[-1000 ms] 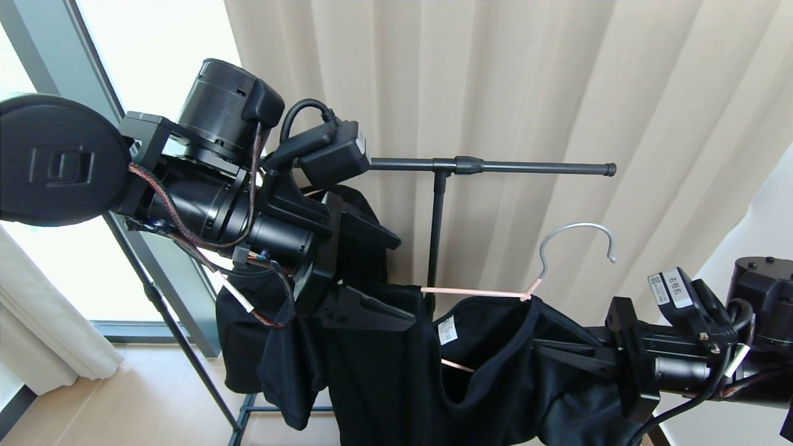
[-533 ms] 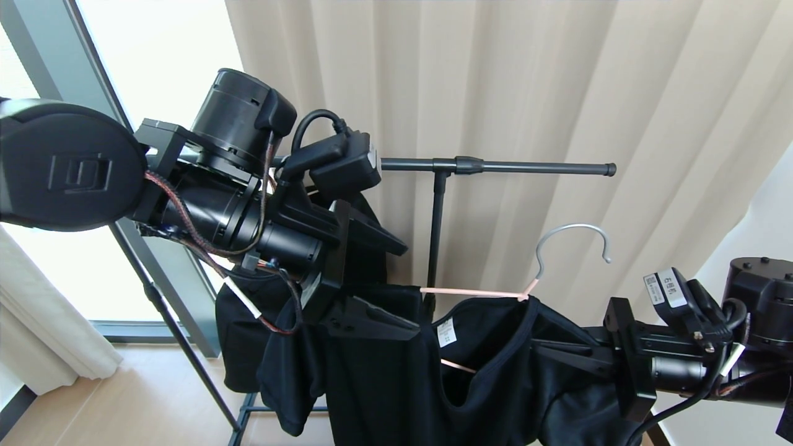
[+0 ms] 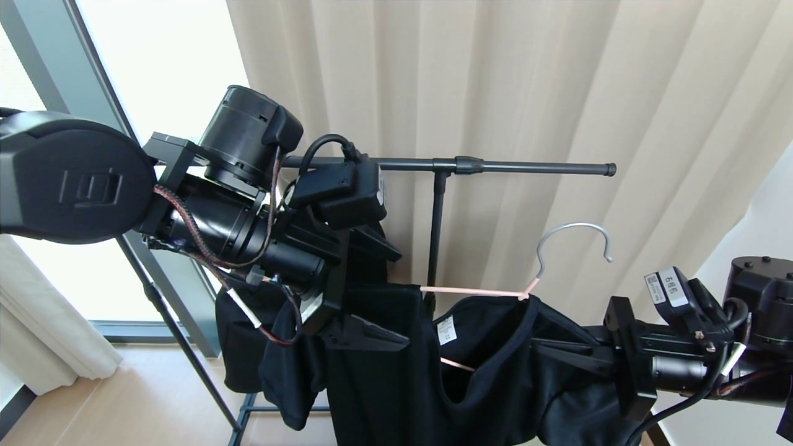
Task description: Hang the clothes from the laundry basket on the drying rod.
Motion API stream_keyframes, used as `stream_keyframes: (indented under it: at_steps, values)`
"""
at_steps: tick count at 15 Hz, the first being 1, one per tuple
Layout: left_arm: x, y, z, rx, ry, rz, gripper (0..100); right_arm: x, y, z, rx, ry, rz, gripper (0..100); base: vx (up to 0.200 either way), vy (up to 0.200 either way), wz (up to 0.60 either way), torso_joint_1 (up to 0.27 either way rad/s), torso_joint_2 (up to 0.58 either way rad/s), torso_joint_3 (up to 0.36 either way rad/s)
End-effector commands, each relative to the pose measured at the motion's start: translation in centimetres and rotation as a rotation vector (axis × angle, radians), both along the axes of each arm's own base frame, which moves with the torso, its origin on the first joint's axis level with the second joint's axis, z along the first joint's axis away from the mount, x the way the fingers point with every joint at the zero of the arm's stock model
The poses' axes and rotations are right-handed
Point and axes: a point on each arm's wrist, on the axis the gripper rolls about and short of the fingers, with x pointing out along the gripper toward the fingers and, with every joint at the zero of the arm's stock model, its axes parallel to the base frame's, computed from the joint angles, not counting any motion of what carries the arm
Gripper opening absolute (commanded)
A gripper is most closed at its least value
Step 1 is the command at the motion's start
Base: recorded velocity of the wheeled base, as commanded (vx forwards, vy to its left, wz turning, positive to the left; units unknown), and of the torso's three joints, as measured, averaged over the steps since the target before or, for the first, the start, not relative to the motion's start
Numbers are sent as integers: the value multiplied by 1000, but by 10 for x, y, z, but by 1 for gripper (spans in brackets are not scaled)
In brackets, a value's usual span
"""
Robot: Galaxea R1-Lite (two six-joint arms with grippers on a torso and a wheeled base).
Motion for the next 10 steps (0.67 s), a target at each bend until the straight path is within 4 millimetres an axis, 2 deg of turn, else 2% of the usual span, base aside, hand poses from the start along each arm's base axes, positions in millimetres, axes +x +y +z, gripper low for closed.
stream_keyframes:
  at_steps: [1,10]
  values:
    - [0,-1,-4,13,7,2,100,-1,0,1,1,-5,1,0,0,0,0,0,0,0]
    - [7,-11,-15,27,38,-13,100,-6,8,2,0,-9,36,0,0,0,0,0,0,0]
